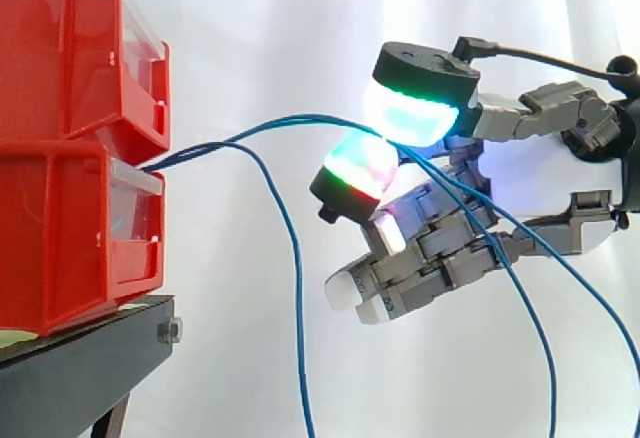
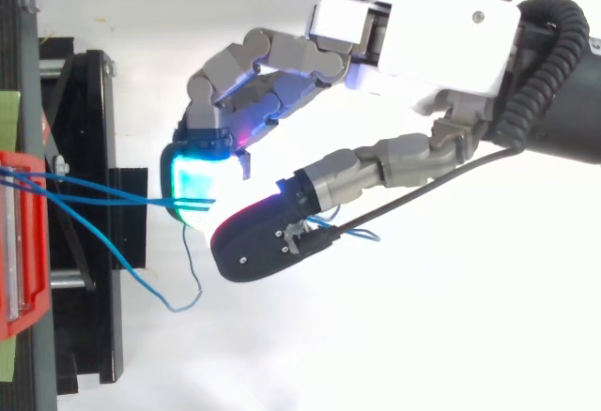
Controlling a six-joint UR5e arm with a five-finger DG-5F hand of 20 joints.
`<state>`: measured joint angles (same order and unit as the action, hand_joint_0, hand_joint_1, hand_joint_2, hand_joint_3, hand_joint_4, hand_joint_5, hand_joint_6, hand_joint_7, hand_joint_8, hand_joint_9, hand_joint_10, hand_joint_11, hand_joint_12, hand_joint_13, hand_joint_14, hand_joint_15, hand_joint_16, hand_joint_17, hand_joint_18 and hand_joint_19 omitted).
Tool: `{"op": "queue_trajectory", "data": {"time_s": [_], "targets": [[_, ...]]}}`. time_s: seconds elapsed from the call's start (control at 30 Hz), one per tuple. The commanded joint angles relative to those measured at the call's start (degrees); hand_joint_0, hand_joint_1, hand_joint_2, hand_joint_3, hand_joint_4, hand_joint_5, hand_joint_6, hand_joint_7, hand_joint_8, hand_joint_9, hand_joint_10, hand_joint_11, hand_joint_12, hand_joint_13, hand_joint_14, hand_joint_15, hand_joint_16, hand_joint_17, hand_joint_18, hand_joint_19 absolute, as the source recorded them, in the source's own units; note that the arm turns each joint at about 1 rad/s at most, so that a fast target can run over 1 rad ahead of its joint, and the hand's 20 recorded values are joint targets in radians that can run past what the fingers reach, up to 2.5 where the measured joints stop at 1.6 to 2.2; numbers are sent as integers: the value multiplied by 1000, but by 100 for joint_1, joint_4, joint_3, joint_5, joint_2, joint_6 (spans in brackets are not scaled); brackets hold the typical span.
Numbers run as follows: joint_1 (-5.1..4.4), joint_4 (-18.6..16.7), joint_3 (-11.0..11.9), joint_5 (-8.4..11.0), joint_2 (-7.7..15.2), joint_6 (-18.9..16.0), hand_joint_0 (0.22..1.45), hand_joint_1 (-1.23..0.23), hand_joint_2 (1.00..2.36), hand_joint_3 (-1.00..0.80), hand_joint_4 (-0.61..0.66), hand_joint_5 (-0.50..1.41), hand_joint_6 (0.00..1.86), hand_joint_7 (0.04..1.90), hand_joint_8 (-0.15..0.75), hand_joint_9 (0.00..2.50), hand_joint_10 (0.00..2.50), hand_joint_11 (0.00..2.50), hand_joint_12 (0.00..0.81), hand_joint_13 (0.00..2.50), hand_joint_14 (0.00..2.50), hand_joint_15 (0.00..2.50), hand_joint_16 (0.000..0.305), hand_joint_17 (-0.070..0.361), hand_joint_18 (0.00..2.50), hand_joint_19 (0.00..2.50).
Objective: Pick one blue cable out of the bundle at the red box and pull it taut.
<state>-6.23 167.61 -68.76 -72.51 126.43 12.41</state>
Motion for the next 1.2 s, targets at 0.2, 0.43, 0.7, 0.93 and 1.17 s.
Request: {"op": "queue_trajectory", "data": {"time_s": [0.2,0.43,0.7,0.93,1.17], "targets": [[-1,0,-6,0,-4,-10,806,-837,1000,-500,-137,-223,947,986,177,799,12,966,353,574,9,271,48,108,505,0],[-1,-9,-6,9,5,-10,805,-837,1000,-500,-115,-226,948,968,174,863,8,1084,350,588,9,277,47,106,502,0],[-1,-18,3,0,-4,-10,750,-930,1000,-500,-128,-254,946,925,129,742,8,1050,344,535,9,274,47,105,472,0],[-1,-18,3,0,-4,-10,649,-992,1000,-500,-107,-257,945,907,144,733,8,1042,346,529,9,279,47,105,460,0],[-1,-18,3,9,5,-10,549,-1022,1000,-500,-74,-261,942,886,164,733,7,1048,356,530,10,294,49,110,467,0]]}}
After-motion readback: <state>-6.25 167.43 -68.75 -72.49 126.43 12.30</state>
